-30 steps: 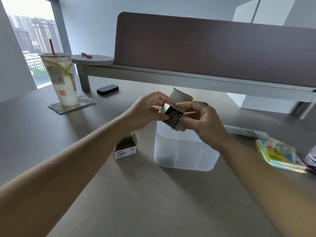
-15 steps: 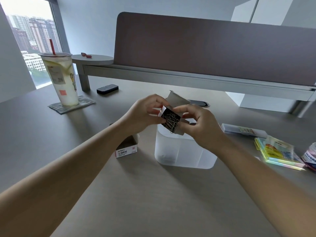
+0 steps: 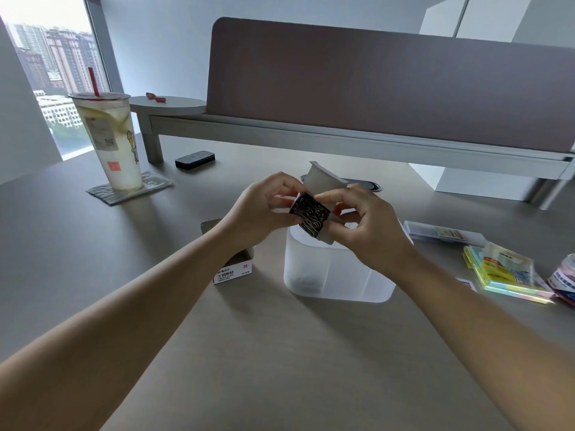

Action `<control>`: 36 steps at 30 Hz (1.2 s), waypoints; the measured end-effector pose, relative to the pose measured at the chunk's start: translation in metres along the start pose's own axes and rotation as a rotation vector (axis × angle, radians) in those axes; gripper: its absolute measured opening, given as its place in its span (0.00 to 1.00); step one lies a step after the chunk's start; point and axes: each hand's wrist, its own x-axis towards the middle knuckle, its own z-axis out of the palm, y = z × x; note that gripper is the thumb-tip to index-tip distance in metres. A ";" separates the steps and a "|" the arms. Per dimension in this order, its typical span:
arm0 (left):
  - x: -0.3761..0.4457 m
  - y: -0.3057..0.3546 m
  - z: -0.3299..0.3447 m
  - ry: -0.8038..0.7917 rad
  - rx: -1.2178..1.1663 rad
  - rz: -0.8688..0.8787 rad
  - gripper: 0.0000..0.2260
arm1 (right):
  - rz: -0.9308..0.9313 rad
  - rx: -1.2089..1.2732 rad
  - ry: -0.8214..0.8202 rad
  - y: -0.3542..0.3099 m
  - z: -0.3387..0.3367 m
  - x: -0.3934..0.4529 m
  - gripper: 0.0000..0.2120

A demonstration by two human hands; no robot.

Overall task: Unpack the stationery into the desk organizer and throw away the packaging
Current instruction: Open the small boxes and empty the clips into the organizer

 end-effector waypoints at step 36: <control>-0.007 0.005 0.000 -0.027 -0.088 -0.026 0.19 | -0.048 -0.069 -0.006 0.000 0.001 -0.004 0.17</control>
